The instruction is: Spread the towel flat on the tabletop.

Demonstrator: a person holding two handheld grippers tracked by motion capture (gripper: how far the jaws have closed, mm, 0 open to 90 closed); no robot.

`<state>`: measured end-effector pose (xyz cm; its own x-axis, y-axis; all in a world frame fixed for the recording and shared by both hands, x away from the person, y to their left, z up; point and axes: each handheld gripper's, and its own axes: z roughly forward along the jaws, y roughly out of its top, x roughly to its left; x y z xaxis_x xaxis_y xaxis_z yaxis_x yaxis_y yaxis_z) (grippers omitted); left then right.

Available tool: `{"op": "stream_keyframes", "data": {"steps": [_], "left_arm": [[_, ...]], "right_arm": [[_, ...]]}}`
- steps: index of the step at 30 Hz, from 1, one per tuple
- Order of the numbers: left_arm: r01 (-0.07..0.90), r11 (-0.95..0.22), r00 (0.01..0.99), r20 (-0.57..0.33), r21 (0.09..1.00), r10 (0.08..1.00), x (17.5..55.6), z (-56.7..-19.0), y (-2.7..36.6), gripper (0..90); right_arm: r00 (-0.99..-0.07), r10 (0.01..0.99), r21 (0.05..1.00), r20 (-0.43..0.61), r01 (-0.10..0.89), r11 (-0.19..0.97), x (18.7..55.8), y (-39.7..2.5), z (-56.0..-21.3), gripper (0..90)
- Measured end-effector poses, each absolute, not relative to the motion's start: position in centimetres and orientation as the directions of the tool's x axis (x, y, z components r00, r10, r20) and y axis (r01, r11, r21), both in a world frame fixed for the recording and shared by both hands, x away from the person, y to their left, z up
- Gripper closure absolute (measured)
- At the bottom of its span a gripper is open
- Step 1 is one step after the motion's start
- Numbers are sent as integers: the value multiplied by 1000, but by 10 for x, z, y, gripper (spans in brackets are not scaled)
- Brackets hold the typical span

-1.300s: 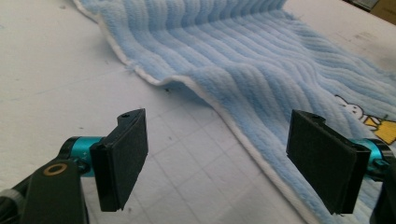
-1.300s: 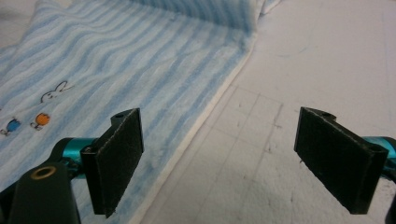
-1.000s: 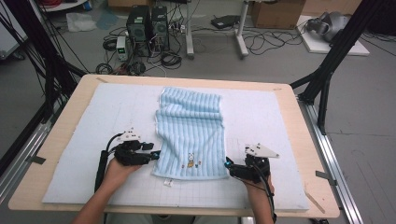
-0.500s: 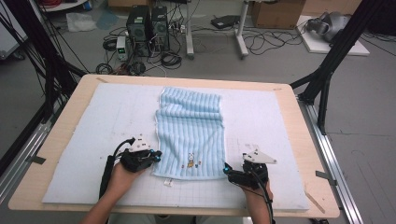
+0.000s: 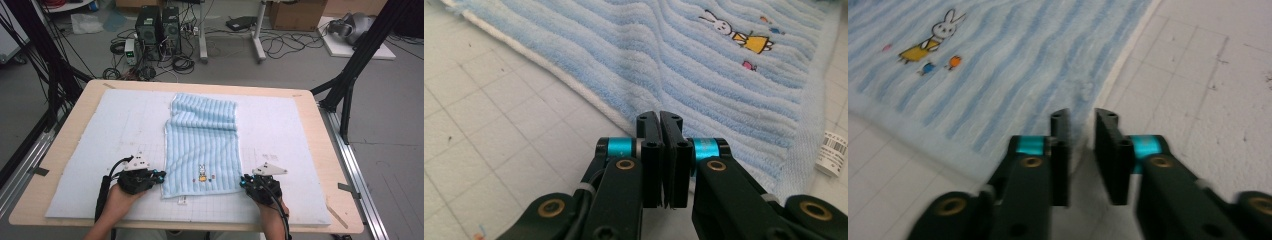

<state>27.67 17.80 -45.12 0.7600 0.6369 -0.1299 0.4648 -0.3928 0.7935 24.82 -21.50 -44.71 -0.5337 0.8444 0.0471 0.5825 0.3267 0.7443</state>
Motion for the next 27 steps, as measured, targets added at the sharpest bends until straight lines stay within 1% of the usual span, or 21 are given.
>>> {"op": "stream_keyframes", "data": {"steps": [2,7,12,15,18,19,21,22,23,24,25,26,27], "left_arm": [[464,-394,765,-135,794,630,275,-451,179,872],[463,-389,780,-157,796,606,267,-451,183,873],[464,-374,795,-191,803,577,255,-452,188,870],[458,-372,800,-192,807,568,247,-452,191,867],[451,-379,814,-199,808,545,238,-453,194,868],[444,-386,827,-203,809,525,233,-454,196,869],[441,-388,830,-204,810,518,231,-454,197,865],[439,-388,833,-207,810,512,230,-454,198,836],[440,-381,832,-210,813,514,230,-453,198,749],[449,-365,823,-218,816,525,230,-452,199,749],[456,-349,812,-222,819,540,232,-451,199,568],[457,-327,798,-219,827,562,234,-450,199,510],[455,-308,785,-213,835,582,236,-449,200,510]], "right_arm": [[-536,844,743,19,572,347,241,-212,-446,879],[-553,833,752,9,553,359,223,-214,-447,881],[-559,829,767,17,539,347,198,-217,-446,881],[-566,824,776,13,526,349,182,-218,-446,881],[-572,820,780,17,520,347,167,-218,-445,881],[-575,818,784,21,517,344,158,-217,-444,881],[-581,814,782,13,513,354,151,-216,-444,880],[-583,812,782,11,511,356,150,-216,-443,861],[-579,815,786,2,505,357,149,-216,-442,809],[-579,815,786,2,505,357,149,-216,-442,809],[-562,827,801,9,499,330,152,-217,-439,711],[-551,834,812,19,495,309,154,-218,-437,688],[-551,834,812,19,495,309,154,-218,-437,688]]}}
